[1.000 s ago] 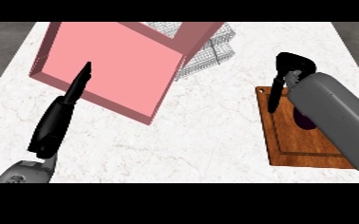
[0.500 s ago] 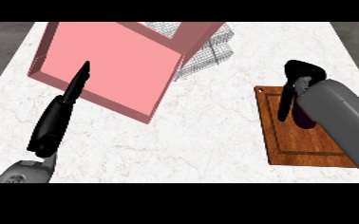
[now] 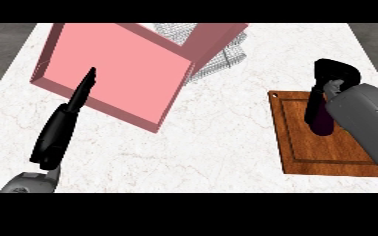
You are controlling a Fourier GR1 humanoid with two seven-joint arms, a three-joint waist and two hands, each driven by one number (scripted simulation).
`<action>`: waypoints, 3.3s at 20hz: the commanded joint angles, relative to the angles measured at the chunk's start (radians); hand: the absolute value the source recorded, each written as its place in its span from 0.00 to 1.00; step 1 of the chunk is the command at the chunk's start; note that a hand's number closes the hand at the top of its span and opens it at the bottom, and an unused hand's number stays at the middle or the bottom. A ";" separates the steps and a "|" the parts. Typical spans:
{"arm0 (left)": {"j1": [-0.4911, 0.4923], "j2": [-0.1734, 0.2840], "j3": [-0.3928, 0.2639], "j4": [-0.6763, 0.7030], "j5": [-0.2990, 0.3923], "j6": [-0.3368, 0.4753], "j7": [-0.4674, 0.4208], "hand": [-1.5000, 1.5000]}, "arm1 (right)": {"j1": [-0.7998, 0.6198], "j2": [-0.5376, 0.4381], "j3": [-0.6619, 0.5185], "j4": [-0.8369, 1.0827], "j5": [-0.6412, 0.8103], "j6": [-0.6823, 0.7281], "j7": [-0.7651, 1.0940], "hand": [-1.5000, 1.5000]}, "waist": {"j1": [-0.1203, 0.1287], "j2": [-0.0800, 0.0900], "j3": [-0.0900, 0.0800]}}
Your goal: Pick the eggplant from the cutting board and place it in the tiered basket
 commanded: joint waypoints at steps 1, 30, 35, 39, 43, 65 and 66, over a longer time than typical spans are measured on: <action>0.001 -0.047 -0.047 -0.050 -0.057 0.020 0.048 0.50 | -0.021 0.017 -0.047 0.049 0.041 0.045 0.076 0.00 | 0.008 0.002 0.001; -0.020 -0.084 0.108 0.022 -0.077 -0.111 -0.031 0.50 | 0.197 0.218 -0.290 0.192 0.328 -0.159 -0.235 1.00 | 0.006 0.004 0.001; -0.042 -0.150 0.057 0.012 -0.143 -0.072 0.025 0.50 | 0.133 0.178 -0.277 0.227 0.410 -0.138 -0.344 1.00 | 0.007 0.004 0.001; -0.005 -0.134 0.088 0.025 -0.129 -0.101 -0.017 0.50 | 0.167 0.169 -0.270 0.129 0.461 -0.171 -0.363 1.00 | 0.002 0.002 0.000; 0.042 -0.117 0.102 -0.055 -0.118 -0.108 0.024 0.50 | 0.252 0.283 -0.257 -0.031 0.509 -0.246 -0.043 1.00 | -0.016 -0.010 -0.001; 0.051 -0.099 0.136 -0.035 -0.102 -0.120 0.009 0.50 | 0.362 0.652 -0.140 -0.937 1.173 -0.176 0.443 1.00 | -0.040 -0.017 -0.005; 0.031 -0.107 0.140 -0.041 -0.103 -0.108 0.016 0.50 | 0.355 0.653 -0.115 -0.977 1.194 -0.150 0.443 1.00 | -0.041 -0.019 -0.005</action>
